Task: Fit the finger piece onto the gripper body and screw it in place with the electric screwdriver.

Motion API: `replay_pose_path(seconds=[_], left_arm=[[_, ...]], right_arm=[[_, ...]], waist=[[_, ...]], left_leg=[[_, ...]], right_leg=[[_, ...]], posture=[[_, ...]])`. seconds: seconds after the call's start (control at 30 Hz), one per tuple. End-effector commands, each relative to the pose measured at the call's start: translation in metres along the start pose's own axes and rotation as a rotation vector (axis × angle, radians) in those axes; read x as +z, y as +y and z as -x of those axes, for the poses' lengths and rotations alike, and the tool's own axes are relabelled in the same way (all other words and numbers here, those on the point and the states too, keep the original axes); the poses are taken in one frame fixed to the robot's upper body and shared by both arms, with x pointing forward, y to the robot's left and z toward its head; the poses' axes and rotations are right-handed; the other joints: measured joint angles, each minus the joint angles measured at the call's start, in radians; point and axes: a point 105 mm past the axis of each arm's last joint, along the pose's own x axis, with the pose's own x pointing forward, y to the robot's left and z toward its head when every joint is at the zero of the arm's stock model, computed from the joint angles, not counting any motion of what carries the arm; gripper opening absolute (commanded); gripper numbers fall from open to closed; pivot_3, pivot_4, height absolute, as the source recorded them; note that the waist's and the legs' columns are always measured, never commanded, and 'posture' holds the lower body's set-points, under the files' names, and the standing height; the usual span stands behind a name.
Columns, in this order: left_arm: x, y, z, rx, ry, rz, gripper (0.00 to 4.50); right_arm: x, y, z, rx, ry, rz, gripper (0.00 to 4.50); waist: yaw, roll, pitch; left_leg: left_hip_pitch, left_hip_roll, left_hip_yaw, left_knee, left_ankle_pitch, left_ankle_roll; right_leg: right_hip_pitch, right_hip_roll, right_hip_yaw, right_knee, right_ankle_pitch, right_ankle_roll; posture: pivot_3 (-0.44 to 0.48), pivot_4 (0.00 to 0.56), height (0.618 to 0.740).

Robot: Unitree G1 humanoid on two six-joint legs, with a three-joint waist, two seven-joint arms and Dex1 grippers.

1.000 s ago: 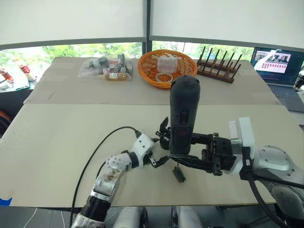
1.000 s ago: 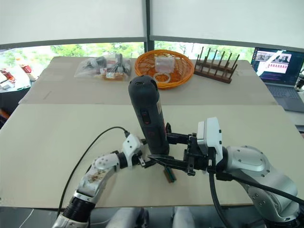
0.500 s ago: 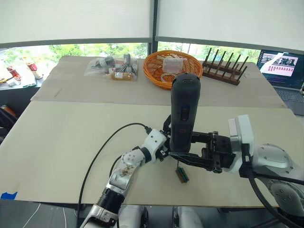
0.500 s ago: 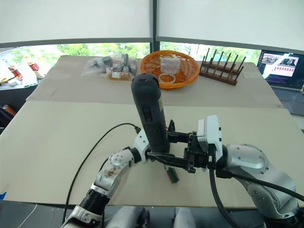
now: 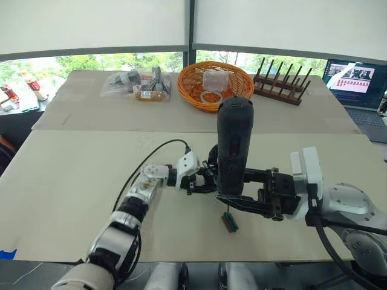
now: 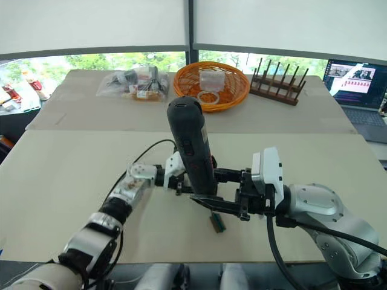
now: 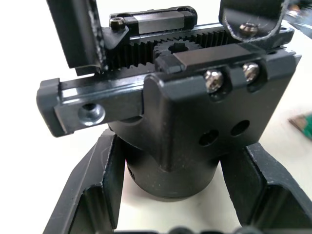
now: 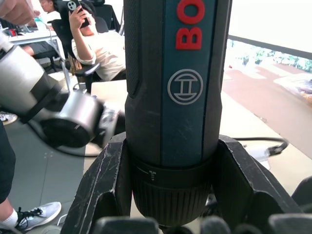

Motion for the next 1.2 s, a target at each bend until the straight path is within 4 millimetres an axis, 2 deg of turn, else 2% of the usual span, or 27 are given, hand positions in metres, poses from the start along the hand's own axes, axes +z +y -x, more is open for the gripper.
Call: replay_pose_path(seconds=[0.03,0.3,0.43,0.47,0.63,0.73,0.87,1.0,1.07,1.2], left_arm=[[0.016,0.003,-0.002,-0.100,0.000,-0.112,2.31],[-0.005,-0.003,-0.010,-0.144,0.103,-0.060,2.31],[-0.011,0.000,-0.004,-0.105,0.116,-0.024,4.24],[-0.013,-0.001,-0.001,-0.104,0.112,-0.011,4.48],[-0.024,-0.008,0.012,-0.041,0.092,0.039,4.50],[-0.030,-0.023,0.020,0.077,0.060,0.079,4.50],[-0.024,-0.040,0.023,0.247,0.027,0.123,4.50],[-0.018,-0.060,0.020,0.315,0.038,0.169,4.50],[-0.021,-0.062,0.017,0.373,0.060,0.180,4.50],[-0.026,-0.053,0.012,0.519,0.054,0.196,4.50]], right_arm=[[0.012,0.005,0.001,0.013,-0.024,0.065,1.89],[0.012,0.005,0.003,0.009,-0.011,0.069,1.89],[0.013,0.006,0.002,0.010,-0.012,0.062,1.89],[0.013,0.006,0.002,0.010,-0.014,0.059,1.89],[0.015,0.005,0.001,0.008,-0.024,0.056,1.89],[0.016,0.003,0.001,-0.001,-0.037,0.055,1.89],[0.017,0.001,0.001,-0.012,-0.049,0.057,1.89],[0.018,0.000,0.000,-0.015,-0.055,0.055,1.89],[0.017,0.000,0.000,-0.014,-0.056,0.050,1.89],[0.016,0.000,-0.001,-0.013,-0.057,0.037,1.89]], waist=[[0.001,0.000,0.000],[0.000,0.000,0.000],[-0.001,0.000,0.000],[-0.002,0.000,0.000],[-0.017,0.000,0.000],[-0.033,0.001,0.000],[-0.032,0.001,-0.001],[-0.030,0.001,-0.001],[-0.023,0.001,-0.001],[-0.008,0.002,-0.001]], left_leg=[[-0.001,-0.001,0.000,0.000,0.001,-0.001],[-0.003,-0.003,0.002,0.000,-0.001,0.002],[-0.003,-0.003,0.002,0.001,-0.002,0.003],[-0.002,-0.003,0.002,0.001,-0.002,0.003],[0.000,-0.001,0.002,0.001,-0.001,0.001],[0.002,0.000,0.002,0.000,-0.001,-0.001],[0.008,0.004,0.001,-0.001,-0.003,-0.004],[0.009,0.004,0.001,-0.001,-0.002,-0.005],[0.009,0.004,0.001,-0.001,-0.006,-0.011],[0.013,0.003,0.001,-0.001,-0.008,-0.009]], right_leg=[[-0.001,0.000,0.000,0.000,0.000,0.000],[0.000,-0.002,0.000,-0.001,0.001,0.002],[0.002,-0.002,0.000,-0.008,0.001,0.003],[0.003,-0.002,0.000,-0.009,0.002,0.005],[0.003,-0.001,0.000,-0.009,0.003,0.007],[0.004,-0.002,0.002,-0.007,0.003,0.006],[0.008,-0.003,0.003,-0.007,0.002,0.004],[0.007,-0.003,0.005,-0.005,0.002,0.004],[0.007,-0.003,0.005,-0.005,0.002,0.004],[0.007,-0.003,0.004,-0.006,0.002,0.004]], posture=[[0.000,0.150,0.740],[0.000,0.150,0.740],[0.000,0.150,0.740],[0.000,0.150,0.740],[0.000,0.150,0.740],[0.000,0.150,0.740],[0.000,0.150,0.740],[0.000,0.150,0.740],[0.000,0.150,0.740],[0.000,0.150,0.740]])
